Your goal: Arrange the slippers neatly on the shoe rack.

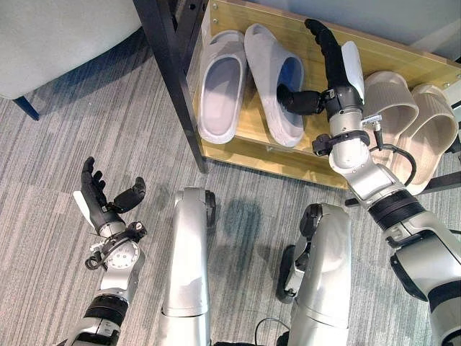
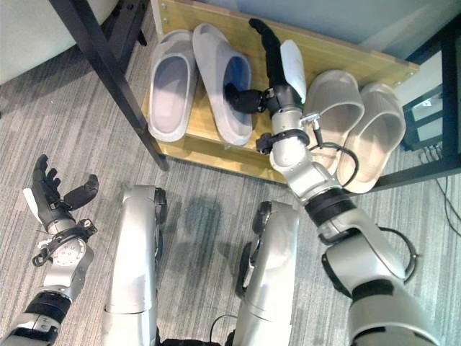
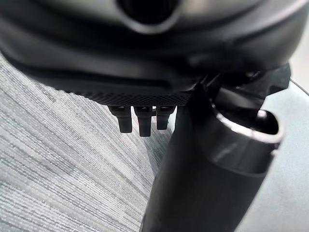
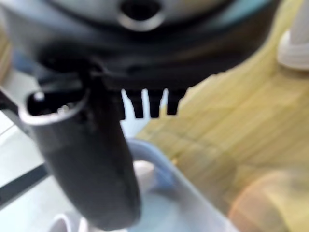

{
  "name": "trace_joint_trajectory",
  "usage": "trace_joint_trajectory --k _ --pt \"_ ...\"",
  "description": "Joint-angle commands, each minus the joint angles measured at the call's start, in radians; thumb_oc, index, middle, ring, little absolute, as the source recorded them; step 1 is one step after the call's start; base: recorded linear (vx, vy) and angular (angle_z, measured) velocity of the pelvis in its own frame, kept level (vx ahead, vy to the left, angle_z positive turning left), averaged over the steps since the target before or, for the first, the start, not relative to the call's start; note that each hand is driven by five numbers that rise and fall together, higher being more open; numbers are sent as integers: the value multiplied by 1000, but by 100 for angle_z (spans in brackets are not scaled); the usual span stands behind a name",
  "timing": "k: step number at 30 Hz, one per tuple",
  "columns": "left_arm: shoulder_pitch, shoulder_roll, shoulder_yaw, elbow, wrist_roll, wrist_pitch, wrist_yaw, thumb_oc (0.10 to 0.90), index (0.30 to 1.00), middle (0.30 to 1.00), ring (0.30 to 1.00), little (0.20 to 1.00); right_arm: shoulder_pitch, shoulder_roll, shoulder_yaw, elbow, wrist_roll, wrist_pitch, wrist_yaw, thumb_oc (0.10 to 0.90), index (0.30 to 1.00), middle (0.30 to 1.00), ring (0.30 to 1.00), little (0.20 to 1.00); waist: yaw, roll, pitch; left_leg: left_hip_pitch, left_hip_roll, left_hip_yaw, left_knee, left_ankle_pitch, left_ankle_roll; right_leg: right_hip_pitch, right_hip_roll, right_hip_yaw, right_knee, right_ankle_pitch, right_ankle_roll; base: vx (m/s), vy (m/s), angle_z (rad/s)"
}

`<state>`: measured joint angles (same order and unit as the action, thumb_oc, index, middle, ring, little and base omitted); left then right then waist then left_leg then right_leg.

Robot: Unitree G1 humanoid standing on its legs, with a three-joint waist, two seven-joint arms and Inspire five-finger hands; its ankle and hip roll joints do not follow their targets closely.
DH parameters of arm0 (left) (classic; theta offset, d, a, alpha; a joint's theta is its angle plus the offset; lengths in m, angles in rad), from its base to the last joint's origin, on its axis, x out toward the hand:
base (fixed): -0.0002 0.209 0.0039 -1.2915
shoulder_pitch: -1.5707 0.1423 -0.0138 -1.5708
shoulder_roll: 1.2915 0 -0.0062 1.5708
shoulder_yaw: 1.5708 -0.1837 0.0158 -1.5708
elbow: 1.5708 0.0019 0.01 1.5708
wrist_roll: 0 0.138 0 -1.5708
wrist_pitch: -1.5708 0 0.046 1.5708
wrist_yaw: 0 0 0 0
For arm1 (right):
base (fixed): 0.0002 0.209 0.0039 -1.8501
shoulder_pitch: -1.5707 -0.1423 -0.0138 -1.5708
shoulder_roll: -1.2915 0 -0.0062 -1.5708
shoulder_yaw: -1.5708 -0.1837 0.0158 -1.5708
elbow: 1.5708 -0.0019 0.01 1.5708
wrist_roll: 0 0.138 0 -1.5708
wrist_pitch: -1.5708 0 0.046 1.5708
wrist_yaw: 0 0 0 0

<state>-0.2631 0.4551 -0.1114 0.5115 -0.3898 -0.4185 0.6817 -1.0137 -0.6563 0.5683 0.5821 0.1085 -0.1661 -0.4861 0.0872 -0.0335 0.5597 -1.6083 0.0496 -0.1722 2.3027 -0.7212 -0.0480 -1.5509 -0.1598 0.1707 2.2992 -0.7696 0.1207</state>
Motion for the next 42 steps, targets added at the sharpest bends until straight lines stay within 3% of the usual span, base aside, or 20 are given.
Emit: trace_joint_trajectory --k 1,14,33,42 --pt "2 15 35 -39 50 -74 -3 800 900 900 900 900 -16 -91 -101 -84 -55 -65 -30 800 900 900 900 900 27 -10 -40 38 -19 15 51 -112 72 -14 -13 7 47 9 -136 0 0 0" --pt "9 16 50 -47 69 -69 -7 800 900 900 900 900 97 -99 -167 -124 -109 -61 -34 800 900 900 900 900 15 -12 -40 38 -18 21 47 -110 72 -18 -11 8 45 7 -138 0 0 0" --pt "37 1 32 -52 95 -55 20 800 900 900 900 900 138 0 -299 -359 -92 -131 -125 800 900 900 900 900 7 -2 -40 38 -27 30 57 -104 75 -18 -3 7 55 5 -139 0 0 0" --pt "65 -19 23 -74 123 -32 26 800 900 900 900 900 349 51 -361 -665 -183 -145 -88 800 900 900 900 900 -17 -7 -40 38 -27 35 58 -104 77 -19 2 8 55 1 -141 0 0 0"
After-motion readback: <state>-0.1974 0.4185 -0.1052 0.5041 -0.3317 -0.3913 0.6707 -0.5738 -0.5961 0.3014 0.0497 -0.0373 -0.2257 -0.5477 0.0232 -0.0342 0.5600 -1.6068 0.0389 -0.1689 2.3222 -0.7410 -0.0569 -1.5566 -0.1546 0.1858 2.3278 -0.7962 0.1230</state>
